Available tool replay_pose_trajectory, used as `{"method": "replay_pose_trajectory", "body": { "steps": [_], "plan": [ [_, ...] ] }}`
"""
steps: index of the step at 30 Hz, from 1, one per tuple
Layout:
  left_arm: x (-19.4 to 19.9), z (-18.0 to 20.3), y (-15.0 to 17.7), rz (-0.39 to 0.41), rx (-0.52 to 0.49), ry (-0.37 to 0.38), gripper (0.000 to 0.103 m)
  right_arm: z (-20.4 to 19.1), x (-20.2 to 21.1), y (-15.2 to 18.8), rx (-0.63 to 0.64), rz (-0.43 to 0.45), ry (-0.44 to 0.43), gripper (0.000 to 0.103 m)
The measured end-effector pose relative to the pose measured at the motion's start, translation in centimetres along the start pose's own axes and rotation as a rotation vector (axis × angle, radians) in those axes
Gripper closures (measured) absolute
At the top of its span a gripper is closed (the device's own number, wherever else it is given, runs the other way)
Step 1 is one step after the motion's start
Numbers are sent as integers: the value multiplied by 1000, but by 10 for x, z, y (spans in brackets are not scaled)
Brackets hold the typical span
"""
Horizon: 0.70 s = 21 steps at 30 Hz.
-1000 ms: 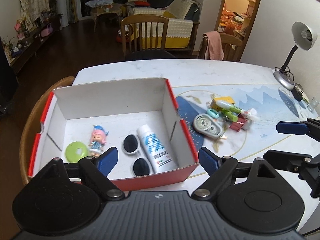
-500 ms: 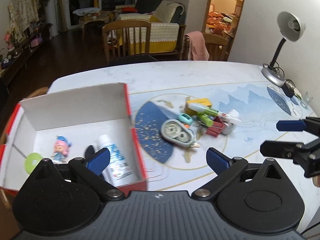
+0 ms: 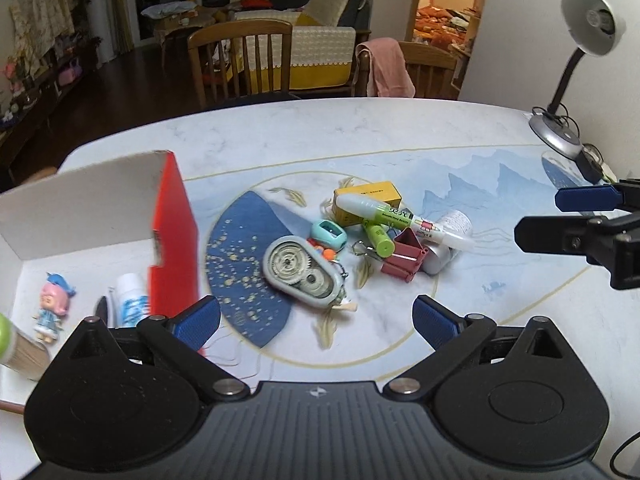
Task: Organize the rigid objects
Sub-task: 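Withdraw both tools from the box toward the remaining items, then move the right tool to the green-white glue stick while the left tool approaches the correction tape dispenser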
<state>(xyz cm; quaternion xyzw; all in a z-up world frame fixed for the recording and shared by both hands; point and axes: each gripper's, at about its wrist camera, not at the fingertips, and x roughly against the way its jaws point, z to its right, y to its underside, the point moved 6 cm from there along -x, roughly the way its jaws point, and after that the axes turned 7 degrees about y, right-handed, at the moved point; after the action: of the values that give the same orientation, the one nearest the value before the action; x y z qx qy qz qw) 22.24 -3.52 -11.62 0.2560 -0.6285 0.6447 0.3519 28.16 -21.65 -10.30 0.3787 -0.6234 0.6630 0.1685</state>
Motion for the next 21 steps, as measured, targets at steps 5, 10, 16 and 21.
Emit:
{"method": "replay_pose_trajectory", "body": {
  "steps": [5,10,16,21],
  "plan": [
    [-24,5,0,0,25,-20,0,9,-23,-12,32,-18,-6,17],
    [-45,3,1,9,79,-44,0,11,-46,-17,52,-51,-27,24],
    [-67,-4,0,9,196,-39,0,8,-74,-20,87,-89,-55,32],
    [-81,-15,1,0,255,-57,0,6,-96,-21,103,-122,-78,39]
  ]
}}
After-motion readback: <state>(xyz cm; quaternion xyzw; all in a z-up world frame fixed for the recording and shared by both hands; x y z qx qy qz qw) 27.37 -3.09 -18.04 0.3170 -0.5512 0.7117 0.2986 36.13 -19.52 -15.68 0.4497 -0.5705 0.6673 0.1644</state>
